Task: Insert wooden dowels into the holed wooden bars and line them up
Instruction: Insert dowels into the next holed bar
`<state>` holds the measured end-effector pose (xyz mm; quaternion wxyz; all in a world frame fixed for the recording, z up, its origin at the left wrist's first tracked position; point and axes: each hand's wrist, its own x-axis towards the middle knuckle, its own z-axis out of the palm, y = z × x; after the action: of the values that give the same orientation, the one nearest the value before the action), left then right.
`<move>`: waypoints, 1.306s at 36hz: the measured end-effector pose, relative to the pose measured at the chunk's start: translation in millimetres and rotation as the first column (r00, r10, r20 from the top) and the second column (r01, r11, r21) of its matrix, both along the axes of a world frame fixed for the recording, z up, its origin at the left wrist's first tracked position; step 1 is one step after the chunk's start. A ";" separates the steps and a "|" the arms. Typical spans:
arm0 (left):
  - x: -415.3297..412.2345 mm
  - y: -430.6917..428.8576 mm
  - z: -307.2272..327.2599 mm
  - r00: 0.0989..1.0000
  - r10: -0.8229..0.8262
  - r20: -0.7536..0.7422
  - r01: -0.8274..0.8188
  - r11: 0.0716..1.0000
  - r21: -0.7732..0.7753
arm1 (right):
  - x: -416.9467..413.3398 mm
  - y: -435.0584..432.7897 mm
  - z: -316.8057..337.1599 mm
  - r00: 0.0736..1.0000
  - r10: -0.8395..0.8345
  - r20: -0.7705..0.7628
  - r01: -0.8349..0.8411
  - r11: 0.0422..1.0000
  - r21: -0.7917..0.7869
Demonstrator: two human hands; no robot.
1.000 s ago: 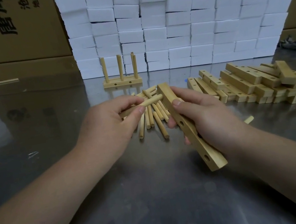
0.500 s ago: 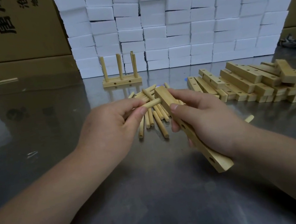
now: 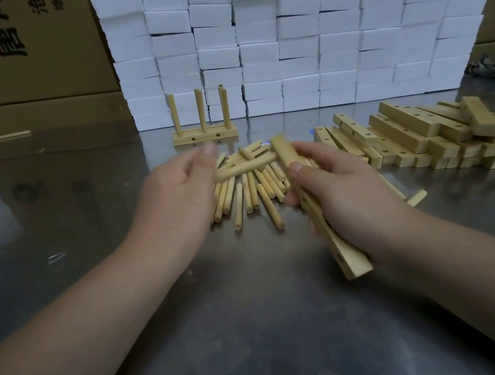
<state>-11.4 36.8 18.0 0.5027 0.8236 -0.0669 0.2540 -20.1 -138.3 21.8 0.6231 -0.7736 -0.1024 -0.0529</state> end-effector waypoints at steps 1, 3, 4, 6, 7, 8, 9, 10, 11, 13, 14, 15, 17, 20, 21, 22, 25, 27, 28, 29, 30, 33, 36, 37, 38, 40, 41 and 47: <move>2.3 3.7 0.3 1.000 0.025 0.006 -0.025 1.000 -0.012 | 3.2 -1.9 -0.2 0.999 -0.053 -0.007 0.053 0.998 0.023; 7.1 10.6 -0.5 0.996 0.089 -0.009 -0.089 0.996 0.033 | 9.5 -8.2 1.1 0.987 -0.153 -0.043 0.157 0.983 0.100; 9.0 12.8 -1.5 0.990 0.138 -0.033 -0.134 0.985 0.111 | 12.6 -11.6 2.0 0.979 -0.188 -0.079 0.198 0.969 0.150; 12.5 13.6 -4.6 0.968 0.234 -0.085 -0.190 0.915 0.357 | 17.5 -16.2 3.0 0.964 -0.210 -0.162 0.246 0.936 0.251; 14.2 12.8 -6.2 0.955 0.275 -0.111 -0.193 0.861 0.471 | 19.3 -16.8 2.7 0.960 -0.201 -0.194 0.252 0.924 0.289; 15.3 11.4 -7.3 0.939 0.312 -0.146 -0.184 0.812 0.555 | 20.4 -16.7 1.9 0.959 -0.187 -0.214 0.249 0.916 0.315; 16.3 10.4 -8.1 0.921 0.343 -0.187 -0.167 0.778 0.606 | 21.0 -15.9 1.1 0.959 -0.175 -0.223 0.244 0.911 0.333; 16.7 10.1 -8.4 0.905 0.362 -0.225 -0.149 0.763 0.630 | 20.6 -15.0 0.9 0.960 -0.172 -0.222 0.242 0.907 0.345; 17.0 10.3 -8.4 0.894 0.370 -0.251 -0.138 0.762 0.633 | 19.8 -14.3 1.3 0.962 -0.178 -0.205 0.242 0.905 0.350; 17.5 10.8 -8.7 0.890 0.364 -0.275 -0.125 0.775 0.619 | 17.0 -13.5 2.2 0.971 -0.187 -0.151 0.229 0.912 0.341; 17.7 10.5 -9.1 0.893 0.356 -0.277 -0.120 0.779 0.615 | 15.8 -13.7 2.2 0.974 -0.186 -0.132 0.221 0.916 0.336; 18.0 9.9 -9.5 0.895 0.350 -0.277 -0.116 0.781 0.613 | 14.6 -13.9 2.5 0.975 -0.189 -0.121 0.219 0.918 0.331; 18.6 8.9 -10.0 0.893 0.351 -0.281 -0.114 0.781 0.614 | 14.0 -14.7 1.7 0.972 -0.210 -0.108 0.234 0.923 0.306; 21.0 10.1 -11.5 0.885 0.369 -0.283 -0.123 0.773 0.622 | 15.4 -14.0 0.0 0.969 -0.233 -0.079 0.246 0.931 0.269; 21.6 10.7 -12.1 0.884 0.373 -0.282 -0.126 0.771 0.624 | 16.3 -13.3 -0.5 0.967 -0.245 -0.076 0.257 0.931 0.259; 22.1 11.1 -12.5 0.884 0.376 -0.279 -0.129 0.767 0.628 | 17.3 -13.0 -1.0 0.962 -0.263 -0.076 0.274 0.929 0.250; 23.1 11.7 -12.7 0.876 0.392 -0.281 -0.131 0.753 0.645 | 20.9 -13.5 -3.5 0.949 -0.306 -0.083 0.317 0.917 0.242; 24.0 12.1 -12.8 0.869 0.394 -0.299 -0.125 0.760 0.638 | 21.8 -13.4 -4.4 0.945 -0.316 -0.088 0.328 0.915 0.235; 24.3 12.1 -13.0 0.866 0.392 -0.310 -0.122 0.767 0.630 | 21.3 -13.3 -4.5 0.945 -0.317 -0.083 0.328 0.916 0.230; 24.4 12.2 -13.0 0.863 0.389 -0.322 -0.119 0.776 0.620 | 20.5 -13.0 -4.2 0.946 -0.316 -0.076 0.325 0.918 0.227; 24.5 12.1 -13.3 0.860 0.385 -0.334 -0.117 0.786 0.607 | 19.5 -12.8 -3.8 0.947 -0.315 -0.068 0.322 0.920 0.224; 24.1 11.8 -13.4 0.853 0.378 -0.360 -0.118 0.811 0.573 | 17.2 -11.7 -2.8 0.948 -0.312 -0.059 0.317 0.921 0.225; 22.9 11.2 -12.2 0.846 0.375 -0.379 -0.126 0.831 0.542 | 17.0 -11.1 -1.9 0.949 -0.308 -0.072 0.316 0.920 0.230; 22.4 10.9 -11.6 0.844 0.370 -0.388 -0.128 0.841 0.525 | 17.4 -11.1 -1.6 0.949 -0.307 -0.078 0.317 0.919 0.234; 22.3 10.6 -11.0 0.843 0.365 -0.396 -0.129 0.851 0.509 | 17.8 -11.3 -1.5 0.949 -0.304 -0.084 0.316 0.918 0.240; 22.3 10.1 -10.1 0.841 0.357 -0.406 -0.131 0.864 0.487 | 19.0 -11.6 -1.7 0.950 -0.297 -0.098 0.312 0.916 0.252; 22.1 9.9 -9.8 0.840 0.355 -0.410 -0.131 0.867 0.481 | 19.6 -11.7 -1.7 0.951 -0.289 -0.106 0.308 0.913 0.266; 20.2 8.9 -10.6 0.863 0.351 -0.362 -0.117 0.837 0.534 | 20.9 -11.2 -1.3 0.957 -0.256 -0.136 0.288 0.897 0.336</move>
<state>8.8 45.7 7.4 0.2404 0.9618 0.0914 0.0939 0.8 -149.5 20.5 0.7419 -0.6576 0.0455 -0.1227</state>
